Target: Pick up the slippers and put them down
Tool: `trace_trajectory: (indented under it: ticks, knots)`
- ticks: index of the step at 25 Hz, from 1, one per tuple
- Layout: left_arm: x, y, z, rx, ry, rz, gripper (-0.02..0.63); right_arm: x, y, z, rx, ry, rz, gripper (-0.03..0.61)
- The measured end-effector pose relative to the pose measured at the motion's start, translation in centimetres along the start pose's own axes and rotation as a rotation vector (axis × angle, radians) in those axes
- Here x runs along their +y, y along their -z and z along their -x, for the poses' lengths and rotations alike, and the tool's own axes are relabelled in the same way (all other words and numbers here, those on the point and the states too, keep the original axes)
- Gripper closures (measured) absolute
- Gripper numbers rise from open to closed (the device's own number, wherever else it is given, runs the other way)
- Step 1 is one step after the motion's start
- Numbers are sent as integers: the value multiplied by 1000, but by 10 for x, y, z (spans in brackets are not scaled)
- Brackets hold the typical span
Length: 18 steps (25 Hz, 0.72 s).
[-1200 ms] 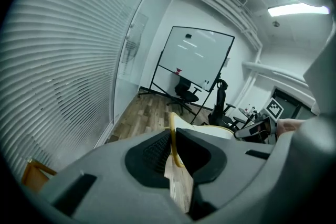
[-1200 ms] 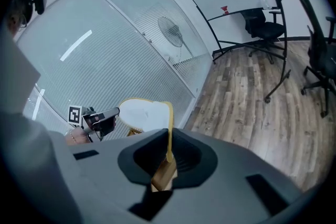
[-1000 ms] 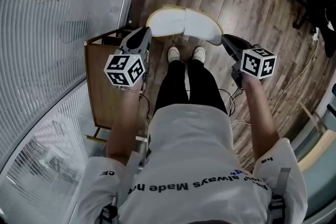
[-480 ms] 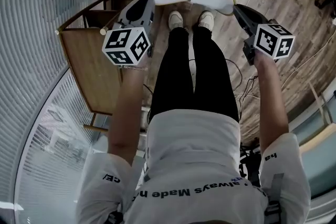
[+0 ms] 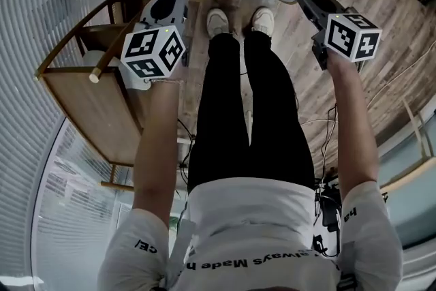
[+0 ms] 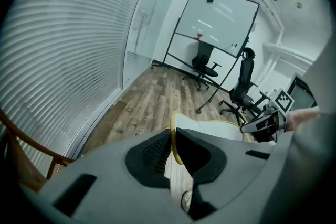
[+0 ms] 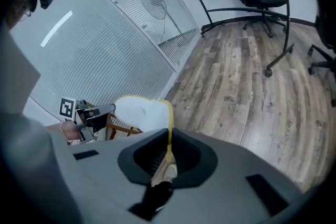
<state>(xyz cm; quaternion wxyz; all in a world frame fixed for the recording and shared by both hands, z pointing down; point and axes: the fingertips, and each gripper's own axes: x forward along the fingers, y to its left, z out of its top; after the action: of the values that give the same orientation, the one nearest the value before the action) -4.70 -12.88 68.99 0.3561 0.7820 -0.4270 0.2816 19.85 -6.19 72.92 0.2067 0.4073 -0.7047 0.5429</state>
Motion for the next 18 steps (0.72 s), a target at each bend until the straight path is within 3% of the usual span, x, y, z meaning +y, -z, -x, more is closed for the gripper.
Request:
trace_trajectory:
  ticks: [13,18]
  knots:
    - [79,137,-136,61,0,-4,575,-103,70,-161,90,-21,84,551]
    - [76,139,-129,99,-23,-2,575,-103,77,-165,130,-47,57,551]
